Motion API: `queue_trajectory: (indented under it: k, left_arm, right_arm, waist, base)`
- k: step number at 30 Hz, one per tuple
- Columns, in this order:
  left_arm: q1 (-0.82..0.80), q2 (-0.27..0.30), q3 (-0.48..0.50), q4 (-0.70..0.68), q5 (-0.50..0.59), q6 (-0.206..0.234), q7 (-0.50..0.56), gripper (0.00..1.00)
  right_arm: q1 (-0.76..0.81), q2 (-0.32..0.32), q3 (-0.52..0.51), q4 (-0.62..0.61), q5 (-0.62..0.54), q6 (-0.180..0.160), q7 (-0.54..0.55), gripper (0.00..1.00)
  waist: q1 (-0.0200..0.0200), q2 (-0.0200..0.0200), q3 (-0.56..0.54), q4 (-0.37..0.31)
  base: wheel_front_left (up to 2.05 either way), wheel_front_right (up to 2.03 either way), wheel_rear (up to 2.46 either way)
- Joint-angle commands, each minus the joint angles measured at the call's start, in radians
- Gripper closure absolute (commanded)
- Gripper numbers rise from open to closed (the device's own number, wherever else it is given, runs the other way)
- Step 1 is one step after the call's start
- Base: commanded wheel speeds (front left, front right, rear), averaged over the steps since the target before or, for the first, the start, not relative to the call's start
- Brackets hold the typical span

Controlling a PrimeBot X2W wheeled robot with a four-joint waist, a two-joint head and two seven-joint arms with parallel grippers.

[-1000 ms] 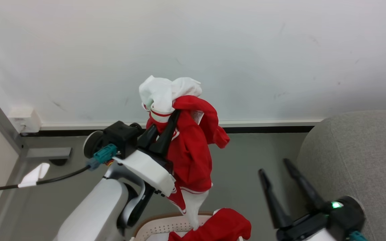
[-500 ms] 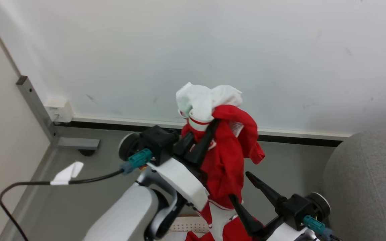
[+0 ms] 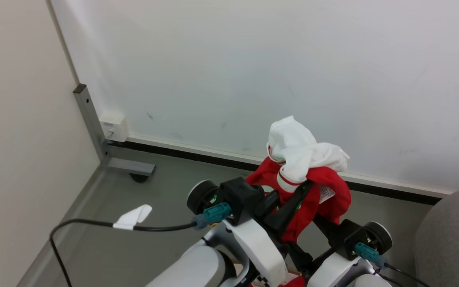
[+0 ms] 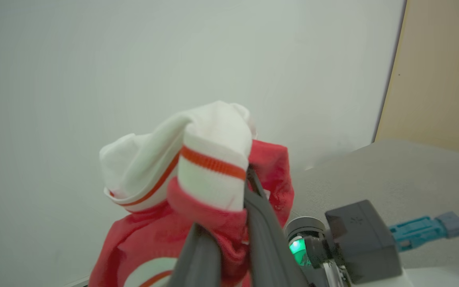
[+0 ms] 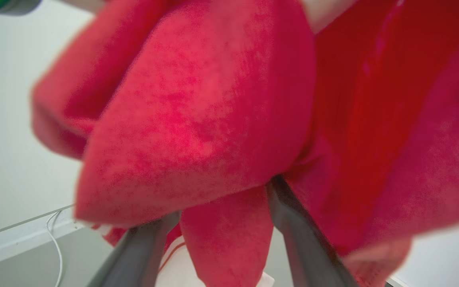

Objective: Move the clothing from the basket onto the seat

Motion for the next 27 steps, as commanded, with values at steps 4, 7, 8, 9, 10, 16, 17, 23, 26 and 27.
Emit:
queue_trajectory:
  k: [4, 7, 8, 9, 10, 16, 17, 23, 26, 27]
  left_arm:
    - [0.023, -0.013, -0.026, 0.006, -0.010, -0.009, 0.014, 1.00]
    - [0.031, -0.017, -0.041, 0.011, -0.015, -0.012, 0.023, 1.00]
    - [0.034, -0.018, -0.044, 0.013, -0.018, -0.012, 0.024, 1.00]
    - [0.035, -0.018, -0.046, 0.015, -0.019, -0.012, 0.025, 1.00]
    - [0.037, -0.017, -0.048, 0.016, -0.021, -0.011, 0.027, 1.00]
    - [0.034, -0.009, -0.042, 0.020, -0.029, -0.004, 0.028, 1.00]
    - [0.034, -0.007, -0.040, 0.021, -0.030, -0.004, 0.026, 1.00]
    - [0.032, 0.000, -0.019, 0.025, -0.038, 0.007, 0.006, 1.00]
    - [0.025, 0.002, -0.004, 0.032, -0.047, 0.013, -0.004, 1.00]
    - [0.024, 0.003, 0.002, 0.035, -0.049, 0.016, -0.008, 1.00]
  right_arm:
    - [-0.025, 0.007, 0.001, 0.037, 0.004, -0.002, -0.019, 0.00]
    - [-0.045, 0.015, -0.014, 0.054, 0.005, -0.002, -0.040, 0.00]
    - [-0.050, 0.017, -0.022, 0.059, 0.003, -0.002, -0.047, 0.00]
    - [-0.054, 0.021, -0.029, 0.063, -0.001, -0.002, -0.052, 0.00]
    - [-0.057, 0.025, -0.034, 0.065, -0.005, -0.002, -0.058, 0.00]
    - [-0.059, 0.034, -0.019, 0.073, -0.010, -0.002, -0.069, 0.00]
    - [-0.057, 0.035, -0.016, 0.070, -0.006, -0.002, -0.070, 0.33]
    - [-0.048, 0.018, 0.012, 0.037, 0.011, -0.002, -0.071, 1.00]
    - [-0.020, 0.007, 0.009, 0.003, 0.024, -0.002, -0.070, 1.00]
    - [-0.010, 0.001, 0.007, -0.010, 0.030, -0.002, -0.070, 1.00]
  waist:
    - [-0.0001, -0.0001, -0.018, 0.038]
    - [-0.0001, -0.0001, -0.024, 0.049]
    - [-0.0001, -0.0001, -0.026, 0.052]
    - [-0.0001, -0.0001, -0.027, 0.054]
    - [-0.0001, -0.0001, -0.029, 0.057]
    - [-0.0001, -0.0001, -0.032, 0.063]
    - [-0.0001, -0.0001, -0.031, 0.062]
    - [-0.0001, -0.0001, -0.019, 0.049]
    - [-0.0001, -0.0001, -0.011, 0.044]
    - [-0.0001, -0.0001, -0.009, 0.042]
  base:
    - [0.00, 0.00, 0.00]
    - [0.00, 0.00, 0.00]
    - [0.00, 0.00, 0.00]
    - [0.00, 0.00, 0.00]
    - [0.00, 0.00, 0.00]
    - [0.00, 0.00, 0.00]
    - [0.00, 0.00, 0.00]
    - [0.00, 0.00, 0.00]
    - [0.00, 0.00, 0.00]
    - [0.00, 0.00, 0.00]
